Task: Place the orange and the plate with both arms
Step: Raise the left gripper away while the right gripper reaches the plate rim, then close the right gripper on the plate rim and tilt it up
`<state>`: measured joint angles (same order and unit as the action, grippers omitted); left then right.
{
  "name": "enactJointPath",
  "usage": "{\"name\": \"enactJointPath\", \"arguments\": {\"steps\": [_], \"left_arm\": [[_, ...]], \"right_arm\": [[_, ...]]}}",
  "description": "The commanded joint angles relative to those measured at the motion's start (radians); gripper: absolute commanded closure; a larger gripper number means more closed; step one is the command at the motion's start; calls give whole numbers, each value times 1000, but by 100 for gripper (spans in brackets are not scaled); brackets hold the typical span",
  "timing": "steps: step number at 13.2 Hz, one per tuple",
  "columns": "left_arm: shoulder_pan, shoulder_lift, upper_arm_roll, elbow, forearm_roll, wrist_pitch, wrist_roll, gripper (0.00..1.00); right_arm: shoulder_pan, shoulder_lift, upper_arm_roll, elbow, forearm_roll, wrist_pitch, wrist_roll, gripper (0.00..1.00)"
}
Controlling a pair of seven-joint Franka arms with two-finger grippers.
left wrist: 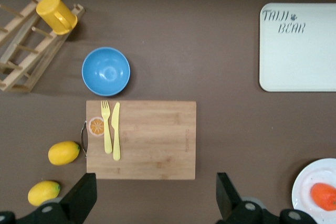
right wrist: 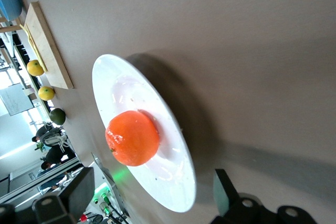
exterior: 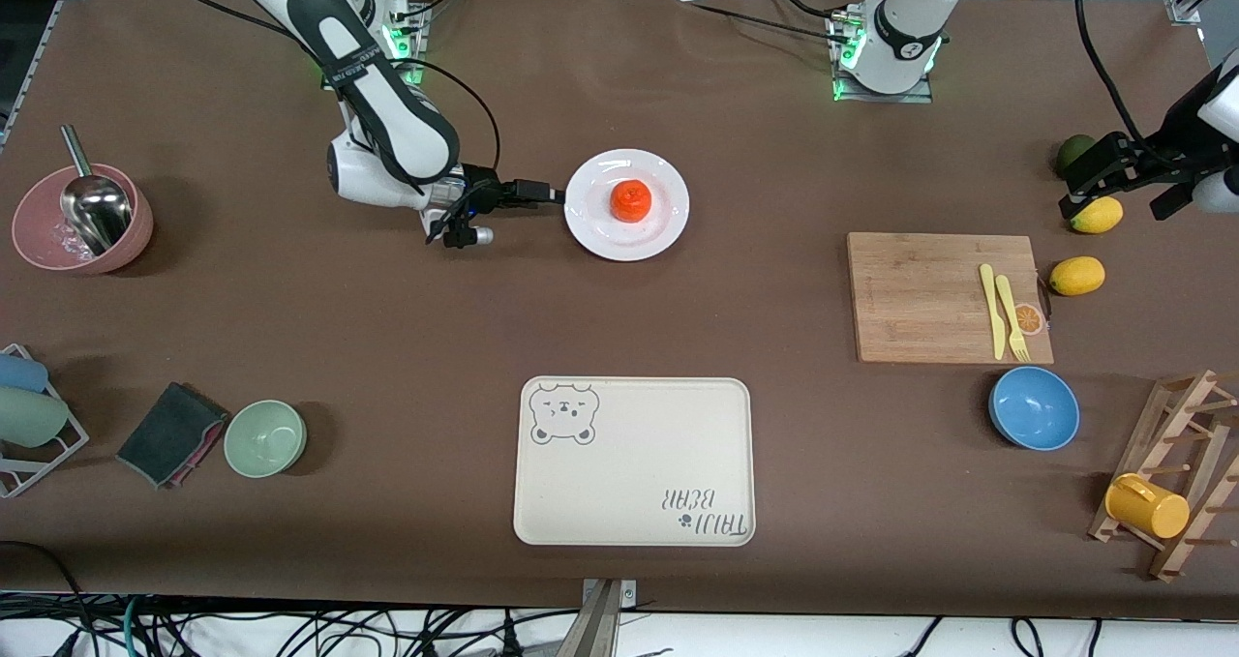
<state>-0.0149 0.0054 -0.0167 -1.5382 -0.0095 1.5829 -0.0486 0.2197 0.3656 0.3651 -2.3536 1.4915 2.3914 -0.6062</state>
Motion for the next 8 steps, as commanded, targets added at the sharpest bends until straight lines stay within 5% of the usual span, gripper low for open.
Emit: {"name": "enactJointPath", "arguments": {"steps": [1, 8], "left_arm": [[4, 19, -2, 35, 11, -131, 29, 0], [16, 33, -2, 35, -38, -96, -42, 0]], "right_arm": [[16, 70, 5, 60, 32, 15, -46, 0], [26, 114, 5, 95, 33, 17, -81, 6]]}}
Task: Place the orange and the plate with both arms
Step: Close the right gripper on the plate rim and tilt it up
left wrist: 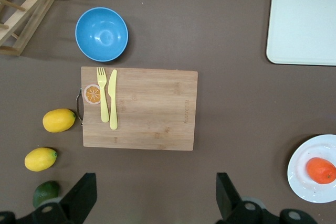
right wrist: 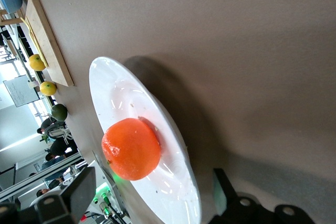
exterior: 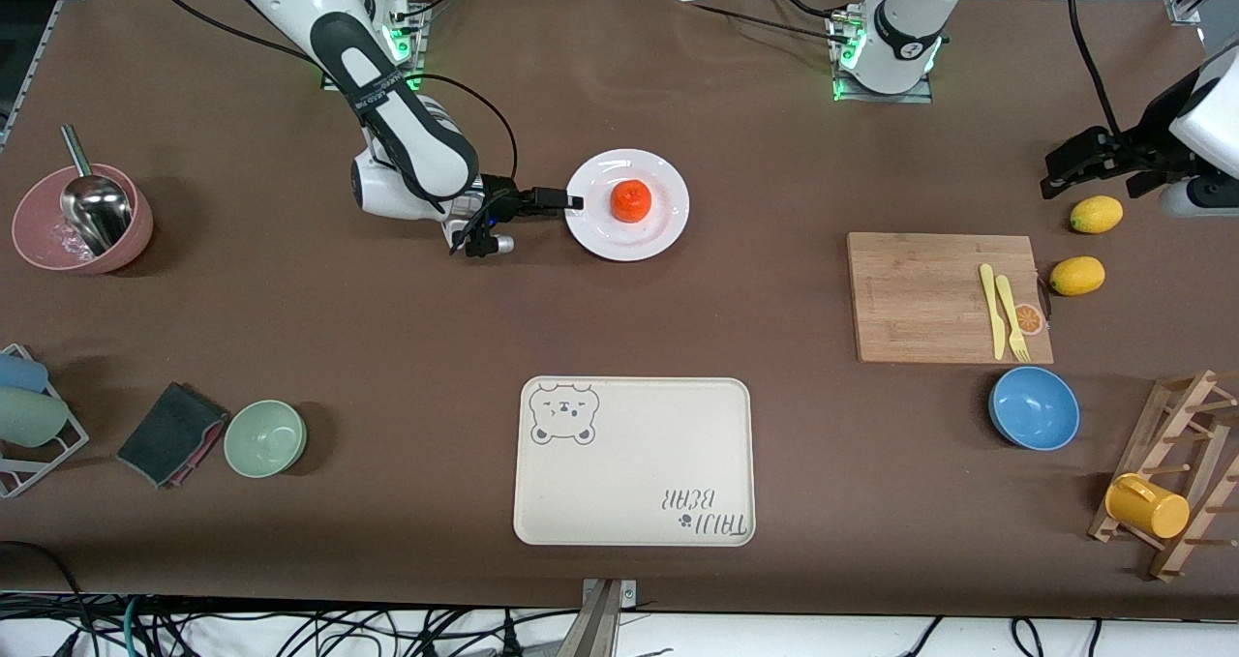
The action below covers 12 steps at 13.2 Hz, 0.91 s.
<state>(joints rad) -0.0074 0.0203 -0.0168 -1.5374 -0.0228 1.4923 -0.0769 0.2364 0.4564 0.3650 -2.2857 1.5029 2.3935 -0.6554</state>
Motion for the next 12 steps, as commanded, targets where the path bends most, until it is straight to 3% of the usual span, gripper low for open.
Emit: {"name": "enactJointPath", "arguments": {"steps": [1, 9, 11, 12], "left_arm": [[9, 18, -2, 36, -25, -6, -14, 0], [7, 18, -3, 36, -26, -6, -14, 0], [9, 18, -3, 36, -31, -6, -14, 0], [9, 18, -3, 36, -31, -7, -14, 0]], "right_arm": [[14, 37, 3, 41, 16, 22, -35, 10], [24, 68, 3, 75, 14, 27, -127, 10], [24, 68, 3, 75, 13, 29, -154, 17], [20, 73, 2, 75, 13, 29, -212, 29]]}}
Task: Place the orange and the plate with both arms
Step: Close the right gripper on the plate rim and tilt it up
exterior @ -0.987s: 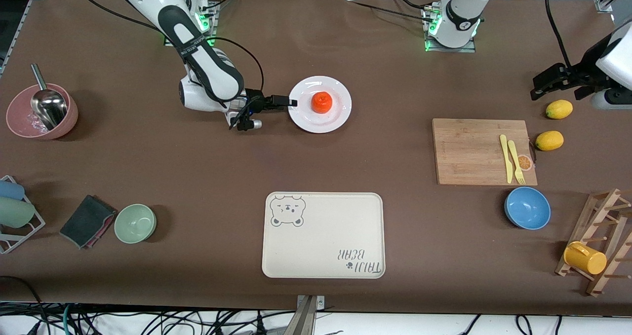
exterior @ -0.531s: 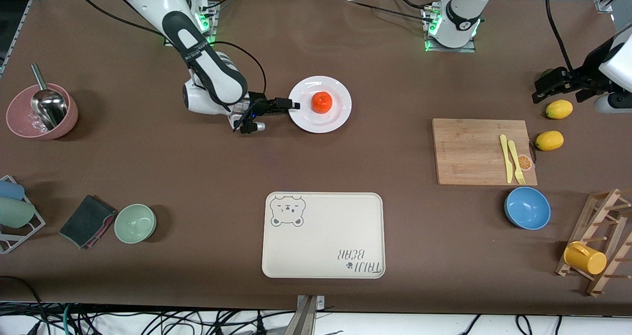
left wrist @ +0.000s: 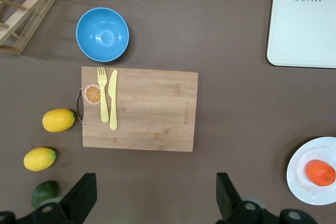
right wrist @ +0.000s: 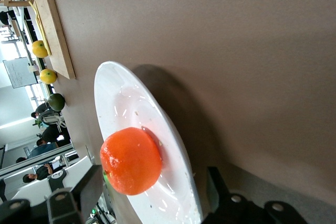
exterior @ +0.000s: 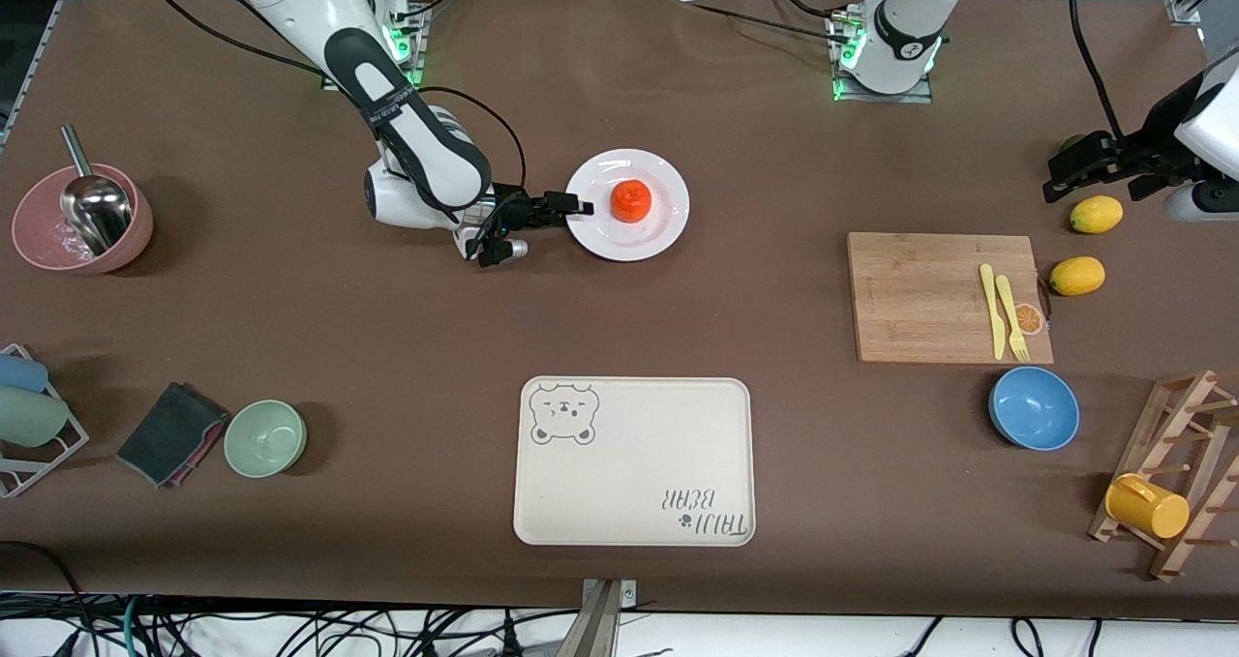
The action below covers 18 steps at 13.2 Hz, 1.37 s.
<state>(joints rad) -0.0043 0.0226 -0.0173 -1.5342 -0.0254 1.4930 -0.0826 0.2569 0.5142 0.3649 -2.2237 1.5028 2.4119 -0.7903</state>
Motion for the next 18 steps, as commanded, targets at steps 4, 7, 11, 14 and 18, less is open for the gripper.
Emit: {"name": "enactJointPath", "arguments": {"steps": [4, 7, 11, 14, 18], "left_arm": [[4, 16, -3, 32, -30, -8, -8, 0], [6, 16, -3, 32, -30, -8, -8, 0], [4, 16, -3, 32, -30, -8, -8, 0], [6, 16, -3, 32, -30, -8, -8, 0], [6, 16, -3, 32, -30, -8, -8, 0]], "right_arm": [[-22, 66, 2, 19, 20, 6, -231, 68], [-21, 67, 2, 32, 19, 6, -239, 89], [-18, 67, 2, 39, 20, 6, -253, 100], [-21, 67, 2, 42, 22, 6, -273, 100], [-36, 67, 2, 58, 48, -8, -283, 100]]}}
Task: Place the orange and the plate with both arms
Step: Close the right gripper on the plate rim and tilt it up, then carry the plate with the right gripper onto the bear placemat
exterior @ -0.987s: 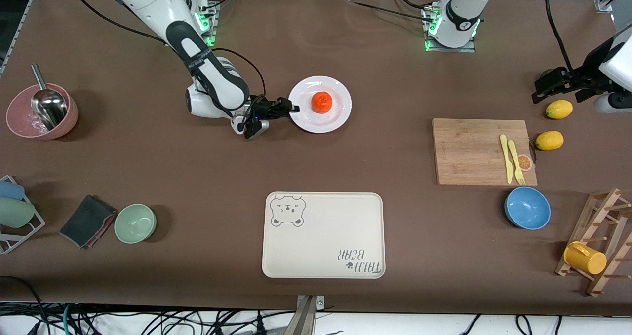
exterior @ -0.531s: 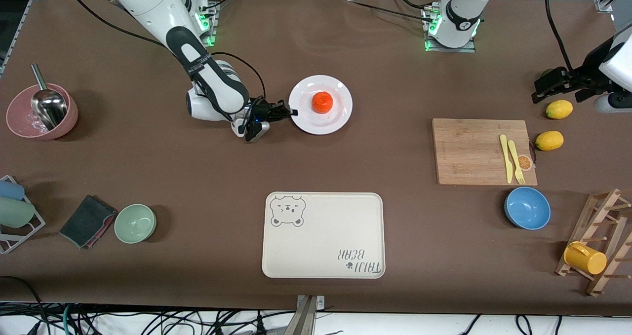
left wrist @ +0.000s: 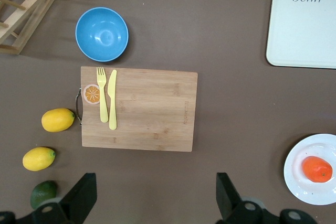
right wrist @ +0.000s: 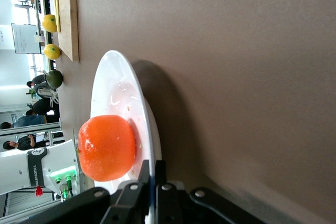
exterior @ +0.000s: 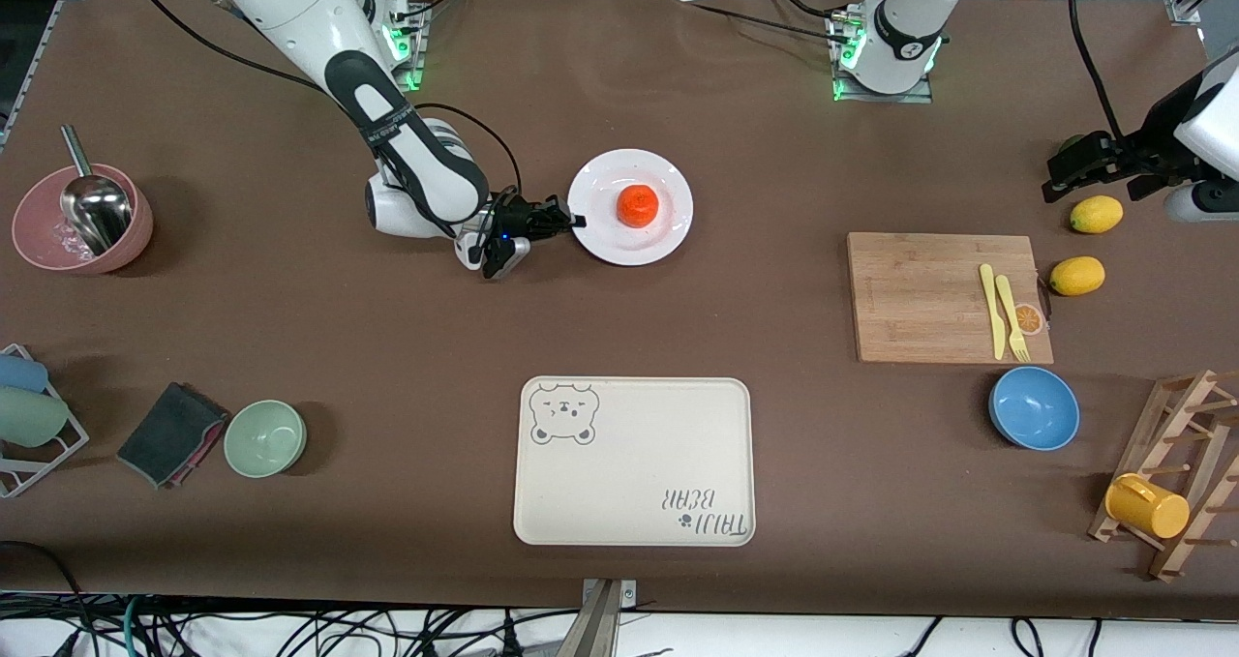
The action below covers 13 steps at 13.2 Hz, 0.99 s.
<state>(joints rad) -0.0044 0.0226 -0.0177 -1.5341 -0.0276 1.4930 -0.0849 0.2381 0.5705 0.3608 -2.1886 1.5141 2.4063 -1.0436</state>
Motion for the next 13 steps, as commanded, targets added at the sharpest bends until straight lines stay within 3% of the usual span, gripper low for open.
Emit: {"name": "enactJointPath", "arguments": {"steps": [1, 3, 7, 11, 13], "left_arm": [[6, 16, -2, 32, -28, -8, -6, 0], [6, 16, -2, 31, -28, -10, -6, 0], [7, 16, -2, 31, -28, -11, -6, 0], [7, 16, -2, 31, -28, -13, -6, 0], [6, 16, -2, 31, -28, -13, -6, 0]], "right_arm": [[-19, 9, 4, 38, 53, -25, -32, 100], [-26, 8, 4, 56, 104, -36, -30, 100], [-40, 9, 3, 142, 118, -35, 38, 100], [-40, 84, -29, 338, 97, -27, 192, 100], [-40, 175, -40, 485, 20, -27, 288, 100]]}}
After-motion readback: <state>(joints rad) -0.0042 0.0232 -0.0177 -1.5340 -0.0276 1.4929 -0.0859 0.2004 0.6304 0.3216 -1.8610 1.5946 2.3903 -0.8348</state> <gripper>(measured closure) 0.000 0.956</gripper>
